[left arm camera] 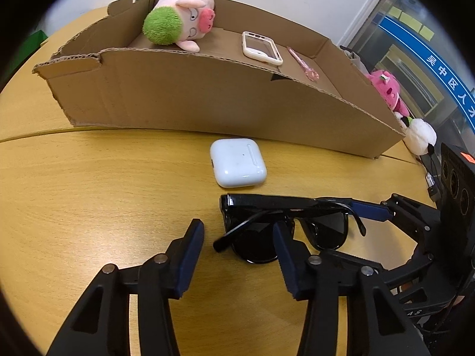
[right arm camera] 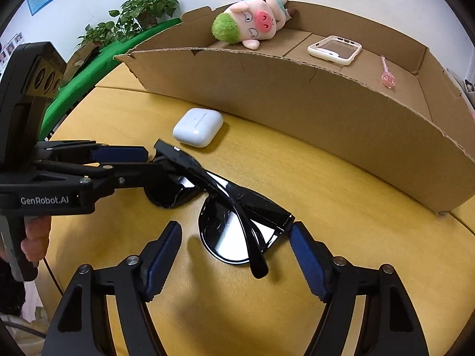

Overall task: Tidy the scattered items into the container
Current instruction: 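Close both grippers on the sunglasses frame, one at each lens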

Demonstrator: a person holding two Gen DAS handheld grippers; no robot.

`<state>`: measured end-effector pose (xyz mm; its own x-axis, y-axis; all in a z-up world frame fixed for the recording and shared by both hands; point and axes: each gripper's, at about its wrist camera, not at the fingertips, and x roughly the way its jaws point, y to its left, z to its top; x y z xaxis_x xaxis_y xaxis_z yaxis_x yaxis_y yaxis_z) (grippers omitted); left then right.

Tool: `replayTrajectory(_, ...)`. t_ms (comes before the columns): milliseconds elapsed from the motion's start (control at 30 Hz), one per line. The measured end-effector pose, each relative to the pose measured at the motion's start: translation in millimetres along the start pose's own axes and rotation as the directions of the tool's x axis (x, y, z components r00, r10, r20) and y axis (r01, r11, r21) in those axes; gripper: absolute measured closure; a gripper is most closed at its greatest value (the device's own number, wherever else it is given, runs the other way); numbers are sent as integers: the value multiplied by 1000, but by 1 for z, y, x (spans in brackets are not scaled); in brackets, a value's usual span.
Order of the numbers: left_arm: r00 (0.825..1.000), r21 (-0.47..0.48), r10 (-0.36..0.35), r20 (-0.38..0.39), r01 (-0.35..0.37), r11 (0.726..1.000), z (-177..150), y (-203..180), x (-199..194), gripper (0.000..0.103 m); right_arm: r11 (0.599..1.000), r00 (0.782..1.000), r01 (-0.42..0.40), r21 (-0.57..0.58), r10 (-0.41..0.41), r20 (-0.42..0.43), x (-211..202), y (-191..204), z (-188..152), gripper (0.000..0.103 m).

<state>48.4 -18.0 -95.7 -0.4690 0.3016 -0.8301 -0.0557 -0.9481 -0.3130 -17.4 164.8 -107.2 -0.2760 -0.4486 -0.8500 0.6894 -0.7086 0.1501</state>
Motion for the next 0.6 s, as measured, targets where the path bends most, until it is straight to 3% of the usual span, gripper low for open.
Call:
replayTrajectory(367,999,19,-45,26,45,999,14,3,-4,54,997,999,15,73,-18,45,-19,-26,-10,25)
replayTrajectory(600,998,138,-59,32,54,989,24,-13,-3,54,1000,997,16,3,-17,74,-29,-23,3,29)
